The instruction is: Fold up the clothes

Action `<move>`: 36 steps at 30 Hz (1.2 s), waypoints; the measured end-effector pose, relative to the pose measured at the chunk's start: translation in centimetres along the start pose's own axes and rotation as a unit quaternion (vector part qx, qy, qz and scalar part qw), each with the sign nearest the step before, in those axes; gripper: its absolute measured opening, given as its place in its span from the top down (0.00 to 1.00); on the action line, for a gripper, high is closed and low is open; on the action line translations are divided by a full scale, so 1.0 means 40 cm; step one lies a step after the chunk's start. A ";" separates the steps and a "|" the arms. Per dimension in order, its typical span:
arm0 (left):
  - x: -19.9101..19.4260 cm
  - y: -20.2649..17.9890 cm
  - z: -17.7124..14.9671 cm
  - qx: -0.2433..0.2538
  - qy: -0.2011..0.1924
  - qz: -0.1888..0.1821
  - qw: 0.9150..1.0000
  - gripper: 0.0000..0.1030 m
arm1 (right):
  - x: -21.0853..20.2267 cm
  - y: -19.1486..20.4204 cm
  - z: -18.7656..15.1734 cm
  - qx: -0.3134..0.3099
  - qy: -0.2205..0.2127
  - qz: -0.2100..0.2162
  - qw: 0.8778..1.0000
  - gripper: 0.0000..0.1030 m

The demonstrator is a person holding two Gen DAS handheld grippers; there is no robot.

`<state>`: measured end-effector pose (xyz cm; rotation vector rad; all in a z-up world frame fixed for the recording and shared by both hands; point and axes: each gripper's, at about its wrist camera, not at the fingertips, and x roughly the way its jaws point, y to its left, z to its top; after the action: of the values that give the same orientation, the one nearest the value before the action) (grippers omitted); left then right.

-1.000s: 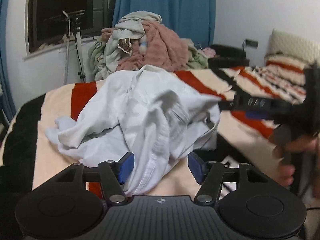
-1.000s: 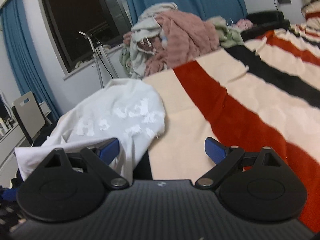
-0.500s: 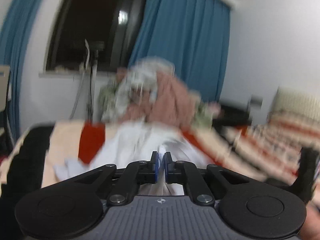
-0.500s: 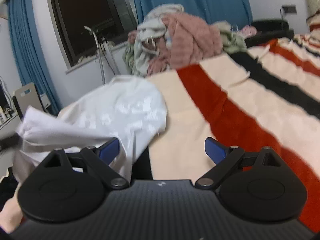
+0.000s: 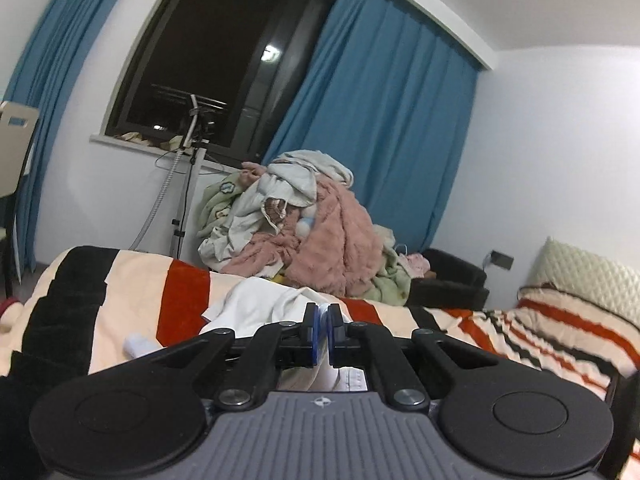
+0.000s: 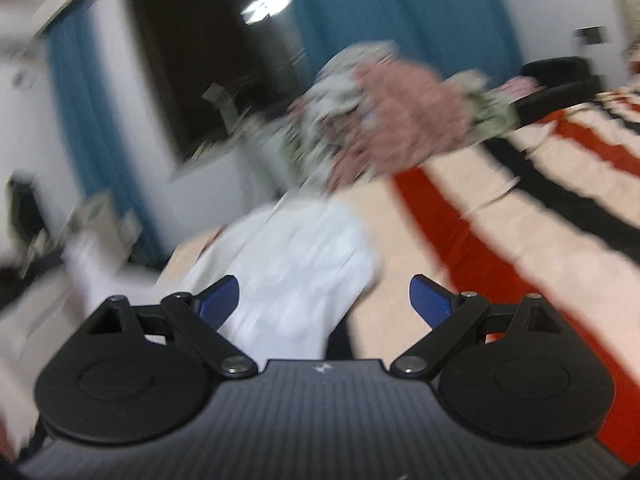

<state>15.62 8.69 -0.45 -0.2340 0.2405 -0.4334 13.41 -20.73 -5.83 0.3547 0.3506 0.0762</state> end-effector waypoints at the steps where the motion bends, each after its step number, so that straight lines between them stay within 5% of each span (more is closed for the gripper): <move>1: -0.010 0.009 -0.004 -0.001 -0.002 0.001 1.000 0.96 | 0.019 0.026 -0.023 -0.025 0.039 0.025 0.999 0.09; 4: -0.016 0.016 -0.008 -0.004 -0.010 0.005 1.000 0.96 | 0.081 0.098 -0.100 -0.102 0.128 0.072 0.984 0.09; 9: -0.052 0.019 0.007 -0.023 -0.033 0.012 0.999 0.96 | 0.175 0.100 -0.128 -0.117 0.133 0.068 0.982 0.16; 11: -0.075 0.017 0.016 -0.032 -0.045 0.010 0.998 0.96 | 0.187 0.078 -0.096 -0.103 0.118 0.076 0.985 0.53; 14: -0.105 0.017 0.025 -0.049 -0.053 0.006 0.997 0.96 | 0.154 0.034 -0.035 -0.069 0.080 0.075 0.992 0.86; 20: -0.205 0.003 0.052 -0.070 -0.098 -0.029 0.992 1.00 | 0.004 0.012 0.101 -0.071 -0.010 0.062 0.996 0.93; 25: -0.330 -0.017 0.065 -0.069 -0.140 -0.057 0.986 1.00 | -0.143 -0.006 0.185 -0.108 -0.040 0.047 0.992 0.93; 31: -0.246 -0.054 0.020 -0.007 0.000 -0.070 0.998 0.98 | -0.139 -0.036 0.176 -0.077 -0.003 0.067 0.995 0.93; 32: -0.220 -0.077 0.003 0.012 0.024 -0.075 0.997 0.94 | -0.136 -0.035 0.173 -0.077 -0.003 0.069 0.995 0.93; 34: -0.171 -0.126 -0.038 0.053 0.062 -0.080 0.993 0.67 | -0.131 -0.032 0.168 -0.076 -0.003 0.074 0.994 0.93; 35: -0.149 -0.158 -0.067 0.078 0.075 -0.078 0.991 0.39 | -0.128 -0.031 0.166 -0.076 -0.003 0.077 0.994 0.93; 36: -0.127 -0.192 -0.099 0.108 0.083 -0.078 0.988 0.23 | -0.126 -0.029 0.163 -0.076 -0.003 0.080 0.994 0.93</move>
<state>7.07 3.46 -1.19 -0.0040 0.3370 -0.6317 10.99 -24.64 1.12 0.2320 0.3082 0.2564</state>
